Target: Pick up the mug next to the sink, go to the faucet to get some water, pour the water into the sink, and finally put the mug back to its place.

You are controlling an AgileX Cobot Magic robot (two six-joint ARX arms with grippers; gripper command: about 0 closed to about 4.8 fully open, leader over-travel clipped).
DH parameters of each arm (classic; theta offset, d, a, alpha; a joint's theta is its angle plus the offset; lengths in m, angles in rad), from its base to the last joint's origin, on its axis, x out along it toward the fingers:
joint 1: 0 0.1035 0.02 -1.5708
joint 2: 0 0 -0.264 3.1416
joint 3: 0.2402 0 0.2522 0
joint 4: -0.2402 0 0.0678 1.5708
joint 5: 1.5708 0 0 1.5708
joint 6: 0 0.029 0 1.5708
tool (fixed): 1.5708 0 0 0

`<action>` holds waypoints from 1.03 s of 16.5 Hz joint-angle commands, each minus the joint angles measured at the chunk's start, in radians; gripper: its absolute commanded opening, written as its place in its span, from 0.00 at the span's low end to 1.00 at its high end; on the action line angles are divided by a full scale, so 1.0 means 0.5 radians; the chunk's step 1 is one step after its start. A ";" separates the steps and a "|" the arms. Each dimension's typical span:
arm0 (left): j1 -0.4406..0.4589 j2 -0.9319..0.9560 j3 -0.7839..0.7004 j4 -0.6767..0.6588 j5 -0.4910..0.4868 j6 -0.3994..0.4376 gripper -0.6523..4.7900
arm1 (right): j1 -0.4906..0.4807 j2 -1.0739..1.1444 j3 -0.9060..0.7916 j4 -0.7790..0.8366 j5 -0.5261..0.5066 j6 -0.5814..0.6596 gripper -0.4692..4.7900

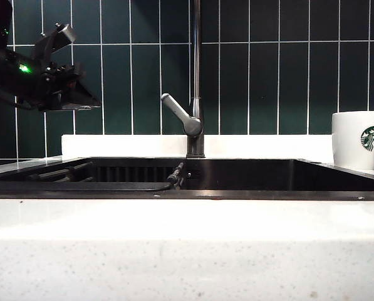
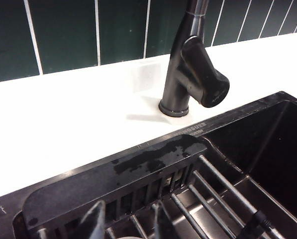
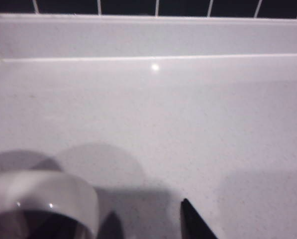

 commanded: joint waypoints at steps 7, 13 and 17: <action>-0.003 -0.008 0.010 0.019 0.069 0.001 0.34 | -0.019 0.225 0.104 0.190 -0.211 -0.002 0.61; -0.003 -0.008 0.010 -0.008 0.076 0.002 0.34 | -0.024 0.227 0.103 0.203 -0.297 -0.008 0.32; -0.003 -0.008 0.010 -0.009 0.181 0.002 0.34 | -0.025 0.227 0.103 0.221 -0.297 -0.008 0.19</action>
